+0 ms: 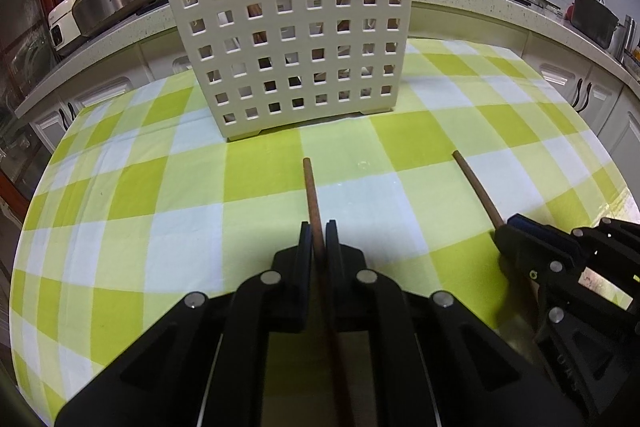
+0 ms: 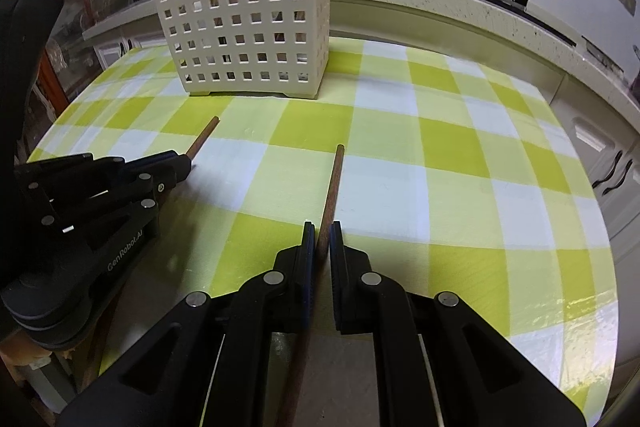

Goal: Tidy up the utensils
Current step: 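Lower the right gripper onto a brown chopstick and close while the left gripper grasps another, then lift both chopsticks upright and carry them over the caddy with both grippers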

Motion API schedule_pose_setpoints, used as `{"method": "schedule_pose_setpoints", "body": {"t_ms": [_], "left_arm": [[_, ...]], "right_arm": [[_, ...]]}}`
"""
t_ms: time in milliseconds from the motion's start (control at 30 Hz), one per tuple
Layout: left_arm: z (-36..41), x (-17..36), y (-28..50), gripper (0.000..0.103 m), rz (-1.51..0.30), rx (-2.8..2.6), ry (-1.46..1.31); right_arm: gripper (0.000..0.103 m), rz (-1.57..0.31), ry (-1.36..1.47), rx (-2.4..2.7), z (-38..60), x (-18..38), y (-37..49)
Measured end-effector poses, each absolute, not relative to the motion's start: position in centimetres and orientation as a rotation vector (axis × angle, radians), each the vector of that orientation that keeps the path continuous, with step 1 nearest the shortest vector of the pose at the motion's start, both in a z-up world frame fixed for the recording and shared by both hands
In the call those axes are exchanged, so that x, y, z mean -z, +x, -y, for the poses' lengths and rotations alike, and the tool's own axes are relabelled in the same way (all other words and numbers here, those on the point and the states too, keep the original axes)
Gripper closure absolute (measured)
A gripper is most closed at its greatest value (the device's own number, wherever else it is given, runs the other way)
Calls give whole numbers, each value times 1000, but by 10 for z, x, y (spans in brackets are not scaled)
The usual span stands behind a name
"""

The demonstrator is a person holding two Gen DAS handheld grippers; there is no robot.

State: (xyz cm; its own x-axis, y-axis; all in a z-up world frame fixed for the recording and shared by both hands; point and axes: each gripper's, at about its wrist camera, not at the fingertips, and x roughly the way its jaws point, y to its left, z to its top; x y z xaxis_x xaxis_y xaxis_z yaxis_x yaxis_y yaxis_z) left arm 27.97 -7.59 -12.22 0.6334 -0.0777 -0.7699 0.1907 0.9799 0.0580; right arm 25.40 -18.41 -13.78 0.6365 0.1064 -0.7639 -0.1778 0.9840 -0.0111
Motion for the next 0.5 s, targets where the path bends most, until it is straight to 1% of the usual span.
{"method": "schedule_pose_setpoints", "body": {"t_ms": [167, 300, 500], "left_arm": [[60, 121, 280, 97, -876, 205, 49], [49, 119, 276, 97, -869, 208, 18], [32, 96, 255, 97, -803, 219, -22]], "right_arm": [[96, -865, -41, -212, 191, 137, 257], [96, -816, 17, -248, 197, 128, 252], [97, -749, 48, -286, 195, 107, 242]]}}
